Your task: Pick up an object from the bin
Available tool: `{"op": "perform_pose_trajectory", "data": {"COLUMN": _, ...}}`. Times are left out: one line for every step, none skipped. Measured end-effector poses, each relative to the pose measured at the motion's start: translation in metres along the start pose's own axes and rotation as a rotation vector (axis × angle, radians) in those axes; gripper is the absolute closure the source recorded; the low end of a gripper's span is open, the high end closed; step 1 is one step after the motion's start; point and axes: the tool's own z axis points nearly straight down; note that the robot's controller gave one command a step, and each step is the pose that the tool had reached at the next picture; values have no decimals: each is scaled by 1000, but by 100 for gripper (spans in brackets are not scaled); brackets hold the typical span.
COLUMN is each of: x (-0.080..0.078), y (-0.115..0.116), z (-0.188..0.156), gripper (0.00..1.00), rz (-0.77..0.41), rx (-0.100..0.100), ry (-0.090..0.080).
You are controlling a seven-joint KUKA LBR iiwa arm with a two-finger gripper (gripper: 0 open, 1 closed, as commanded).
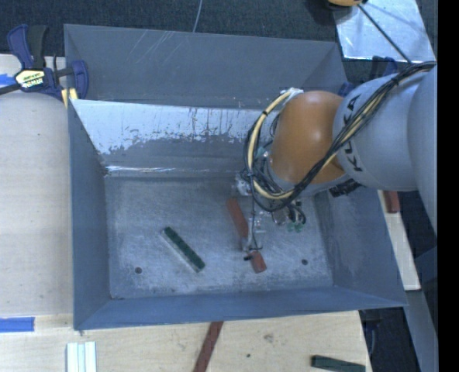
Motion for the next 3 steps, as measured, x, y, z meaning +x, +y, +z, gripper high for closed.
{"op": "perform_pose_trajectory", "data": {"x": -22, "y": 18, "z": 3, "gripper": 100, "rz": 111, "rx": -1, "ry": 2}}
{"op": "perform_pose_trajectory", "data": {"x": -21, "y": 18, "z": 4, "gripper": 0, "rz": 111, "rx": 0, "ry": 4}}
{"op": "perform_pose_trajectory", "data": {"x": -21, "y": 18, "z": 4, "gripper": 0, "rz": 110, "rx": 0, "ry": 4}}
